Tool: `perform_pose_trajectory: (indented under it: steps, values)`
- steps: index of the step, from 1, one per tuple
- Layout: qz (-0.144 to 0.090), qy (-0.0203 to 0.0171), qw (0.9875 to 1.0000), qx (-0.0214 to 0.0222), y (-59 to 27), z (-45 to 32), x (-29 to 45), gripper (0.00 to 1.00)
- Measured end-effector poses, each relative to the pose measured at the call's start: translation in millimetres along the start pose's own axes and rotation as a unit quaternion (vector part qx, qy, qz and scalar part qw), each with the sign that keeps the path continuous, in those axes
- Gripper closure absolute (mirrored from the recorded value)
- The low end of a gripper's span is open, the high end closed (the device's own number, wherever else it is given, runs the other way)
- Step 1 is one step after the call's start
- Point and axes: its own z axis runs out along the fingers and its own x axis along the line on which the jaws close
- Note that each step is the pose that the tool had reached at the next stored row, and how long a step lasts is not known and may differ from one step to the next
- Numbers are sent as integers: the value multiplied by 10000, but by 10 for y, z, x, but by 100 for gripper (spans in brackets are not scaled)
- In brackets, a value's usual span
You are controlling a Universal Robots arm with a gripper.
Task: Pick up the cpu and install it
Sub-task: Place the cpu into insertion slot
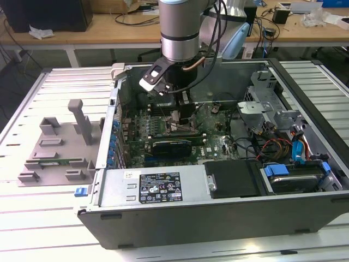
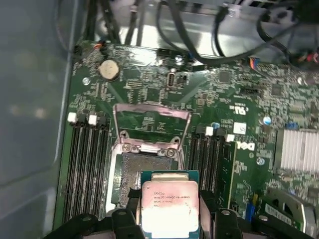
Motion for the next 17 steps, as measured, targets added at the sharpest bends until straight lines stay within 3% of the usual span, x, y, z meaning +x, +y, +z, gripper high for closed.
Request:
perform_pose_trajectory:
  steps: [3,6,11,17]
  values:
    - [278,-8,9996,4,-1,13,2,45]
    - [286,-4,9996,-4,3,40,54,45]
    - [106,2,9999,-36,12,126,201,45]
    - [-17,7,10000,-47,-4,303,200,45]
